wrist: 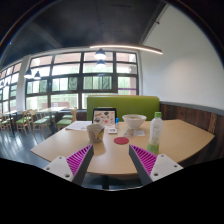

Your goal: Pour water

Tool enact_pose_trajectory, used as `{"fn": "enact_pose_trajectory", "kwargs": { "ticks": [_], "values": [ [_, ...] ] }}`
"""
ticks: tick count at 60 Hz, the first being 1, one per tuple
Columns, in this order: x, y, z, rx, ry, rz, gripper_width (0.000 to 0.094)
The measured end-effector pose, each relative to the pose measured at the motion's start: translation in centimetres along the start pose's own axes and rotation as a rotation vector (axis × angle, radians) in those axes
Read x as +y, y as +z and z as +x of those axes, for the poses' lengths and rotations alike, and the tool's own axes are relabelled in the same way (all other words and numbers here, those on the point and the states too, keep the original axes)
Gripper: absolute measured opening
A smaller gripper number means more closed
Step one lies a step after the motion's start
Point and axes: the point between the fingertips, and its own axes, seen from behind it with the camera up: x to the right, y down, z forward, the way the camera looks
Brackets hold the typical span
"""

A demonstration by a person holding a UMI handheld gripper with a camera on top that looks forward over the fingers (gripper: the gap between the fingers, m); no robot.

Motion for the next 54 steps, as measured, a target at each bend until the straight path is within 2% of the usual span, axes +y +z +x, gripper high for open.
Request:
{"fn": "enact_pose_trajectory", "kwargs": {
  "ticks": [13, 23, 27, 38, 39, 42, 43, 46, 52, 54],
  "values": [
    [1.1, 4.2, 6.6, 0.064, 0.057, -0.024, 0.0822],
    [0.0, 9.8, 15.4, 0.160, 0.029, 0.006, 0.0827],
    [0.5, 12.2, 17.1, 0.195, 0.023, -0.019, 0.0826],
    [0.7, 17.9, 20.1, 0.185, -0.024, -0.055, 0.0822],
    [0.8, 18.2, 20.2, 0.188, -0.032, -0.060, 0.0804],
    [0.9, 19.2, 20.9, 0.206, -0.062, -0.073, 0.0482],
    [1.0, 19.6, 20.9, 0.208, -0.072, -0.075, 0.0445],
    [0.9, 19.8, 21.2, 0.236, -0.060, -0.052, 0.0428],
    [0.9, 20.1, 21.1, 0.230, -0.051, -0.037, 0.0366],
    [1.0, 20.2, 21.1, 0.232, -0.043, -0.037, 0.0323]
  ]
}}
